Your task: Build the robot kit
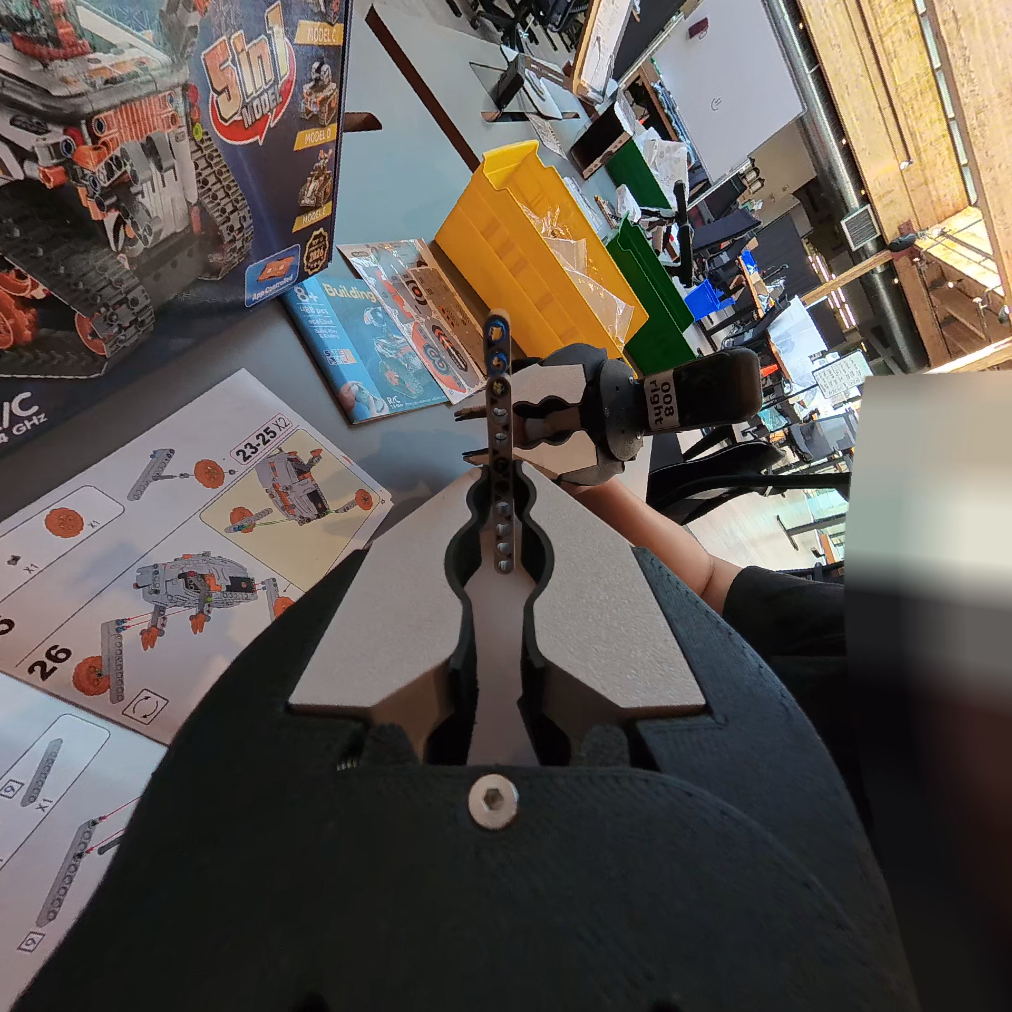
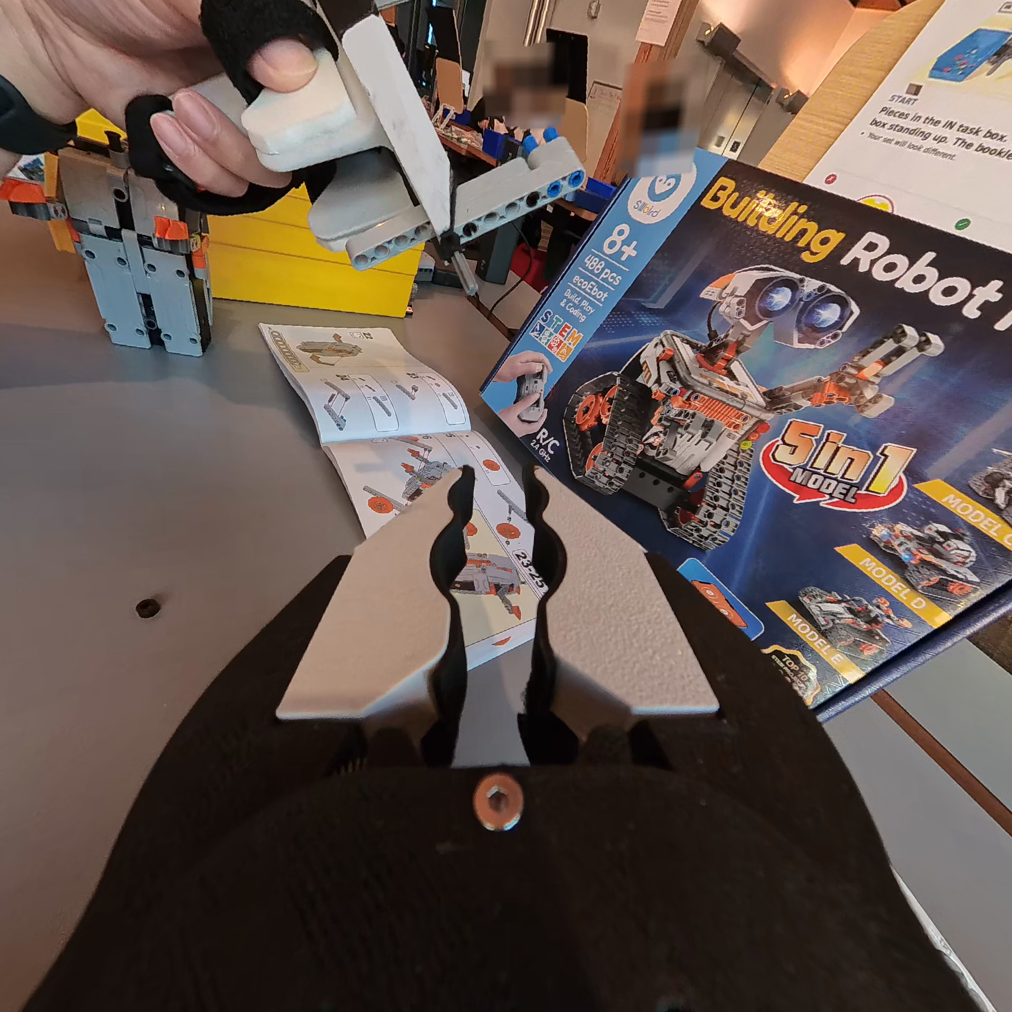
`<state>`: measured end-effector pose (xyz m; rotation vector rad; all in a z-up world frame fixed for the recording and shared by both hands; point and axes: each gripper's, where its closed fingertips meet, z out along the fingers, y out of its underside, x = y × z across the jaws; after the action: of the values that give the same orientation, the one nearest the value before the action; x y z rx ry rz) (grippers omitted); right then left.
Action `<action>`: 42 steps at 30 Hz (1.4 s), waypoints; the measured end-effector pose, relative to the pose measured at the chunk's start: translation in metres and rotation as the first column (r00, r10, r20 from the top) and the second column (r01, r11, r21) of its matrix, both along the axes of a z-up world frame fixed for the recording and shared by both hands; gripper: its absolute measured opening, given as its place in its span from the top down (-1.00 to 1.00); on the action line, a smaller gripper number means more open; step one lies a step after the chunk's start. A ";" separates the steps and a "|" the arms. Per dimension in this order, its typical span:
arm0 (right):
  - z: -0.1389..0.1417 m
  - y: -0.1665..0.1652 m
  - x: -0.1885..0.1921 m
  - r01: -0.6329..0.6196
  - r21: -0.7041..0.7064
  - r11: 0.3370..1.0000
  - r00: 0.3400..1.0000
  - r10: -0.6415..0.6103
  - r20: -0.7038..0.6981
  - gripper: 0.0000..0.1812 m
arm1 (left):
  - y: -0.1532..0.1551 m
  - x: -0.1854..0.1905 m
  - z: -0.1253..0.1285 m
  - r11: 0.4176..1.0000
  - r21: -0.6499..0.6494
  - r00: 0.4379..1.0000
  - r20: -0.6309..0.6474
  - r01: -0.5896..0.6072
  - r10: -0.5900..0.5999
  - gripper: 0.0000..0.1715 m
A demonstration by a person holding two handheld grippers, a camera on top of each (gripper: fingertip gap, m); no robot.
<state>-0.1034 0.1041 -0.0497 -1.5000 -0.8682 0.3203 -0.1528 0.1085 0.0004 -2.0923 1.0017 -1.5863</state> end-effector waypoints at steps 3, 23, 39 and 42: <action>-0.001 0.000 -0.001 -0.003 -0.003 1.000 1.000 0.003 0.007 0.82 | 0.000 0.000 -0.001 1.000 -0.001 1.000 -0.006 0.000 0.000 0.94; -0.037 -0.013 0.014 -0.036 -0.177 0.984 0.971 0.076 0.225 0.87 | -0.004 -0.001 -0.007 1.000 0.006 0.998 -0.066 0.003 -0.003 0.94; -0.097 -0.074 -0.020 -0.143 -0.584 0.799 0.878 0.375 0.298 0.34 | -0.013 -0.003 0.006 0.998 0.064 0.997 -0.074 0.011 -0.006 0.94; -0.106 -0.069 -0.019 -0.083 -0.578 0.812 0.858 0.353 0.373 0.35 | -0.013 -0.003 0.005 0.998 0.061 0.997 -0.075 0.012 -0.008 0.94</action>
<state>-0.1225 0.0348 -0.1560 -2.0603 -1.4387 0.4133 -0.1558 0.0955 0.0058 -2.1217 1.0735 -1.4725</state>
